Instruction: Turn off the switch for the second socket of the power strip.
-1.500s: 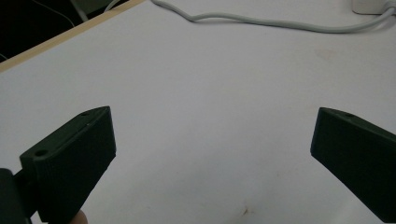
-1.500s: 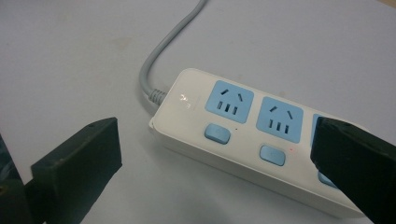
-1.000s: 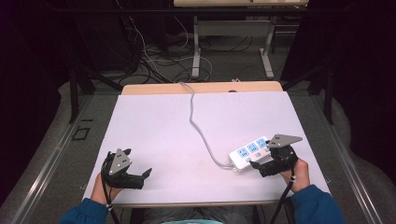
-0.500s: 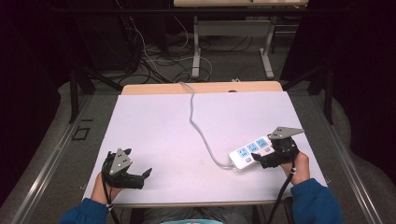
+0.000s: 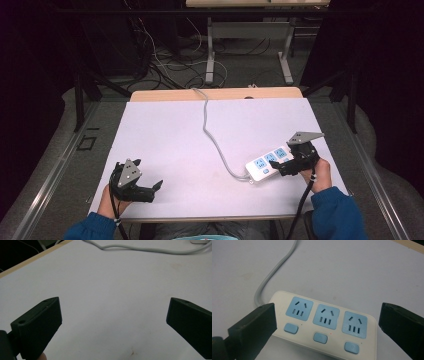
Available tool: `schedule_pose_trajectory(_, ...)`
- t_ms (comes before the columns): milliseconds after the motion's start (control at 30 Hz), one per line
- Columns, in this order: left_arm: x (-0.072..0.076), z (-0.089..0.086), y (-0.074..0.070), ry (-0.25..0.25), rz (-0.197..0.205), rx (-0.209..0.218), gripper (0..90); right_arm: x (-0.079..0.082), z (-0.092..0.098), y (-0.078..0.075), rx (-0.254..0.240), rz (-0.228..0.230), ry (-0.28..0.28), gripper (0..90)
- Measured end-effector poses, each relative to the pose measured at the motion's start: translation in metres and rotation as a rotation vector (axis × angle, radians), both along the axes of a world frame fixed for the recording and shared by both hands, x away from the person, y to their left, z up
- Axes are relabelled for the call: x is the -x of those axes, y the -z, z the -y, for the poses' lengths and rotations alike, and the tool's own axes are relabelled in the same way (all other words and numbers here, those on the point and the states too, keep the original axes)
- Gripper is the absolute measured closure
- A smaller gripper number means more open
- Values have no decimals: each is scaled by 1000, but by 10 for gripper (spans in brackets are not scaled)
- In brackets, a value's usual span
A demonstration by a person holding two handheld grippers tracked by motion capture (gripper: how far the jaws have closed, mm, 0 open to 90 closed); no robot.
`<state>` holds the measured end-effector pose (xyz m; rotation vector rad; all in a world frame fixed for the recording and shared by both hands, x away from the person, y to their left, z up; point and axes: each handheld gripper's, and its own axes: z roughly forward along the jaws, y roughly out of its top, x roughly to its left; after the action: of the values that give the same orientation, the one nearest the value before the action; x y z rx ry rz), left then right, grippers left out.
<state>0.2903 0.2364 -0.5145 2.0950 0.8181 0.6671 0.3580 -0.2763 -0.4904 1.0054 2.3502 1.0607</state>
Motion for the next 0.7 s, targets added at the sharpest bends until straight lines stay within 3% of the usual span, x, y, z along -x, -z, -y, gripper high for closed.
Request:
schedule_pose_trajectory(467,1,1,0,-4,-8,14,0,-11,4,4,-2,-24,-25,0)
schedule_pose_trajectory(700,0,1,0,-5,-8,14,0,-16,6,8,-7,-60,-39,0)
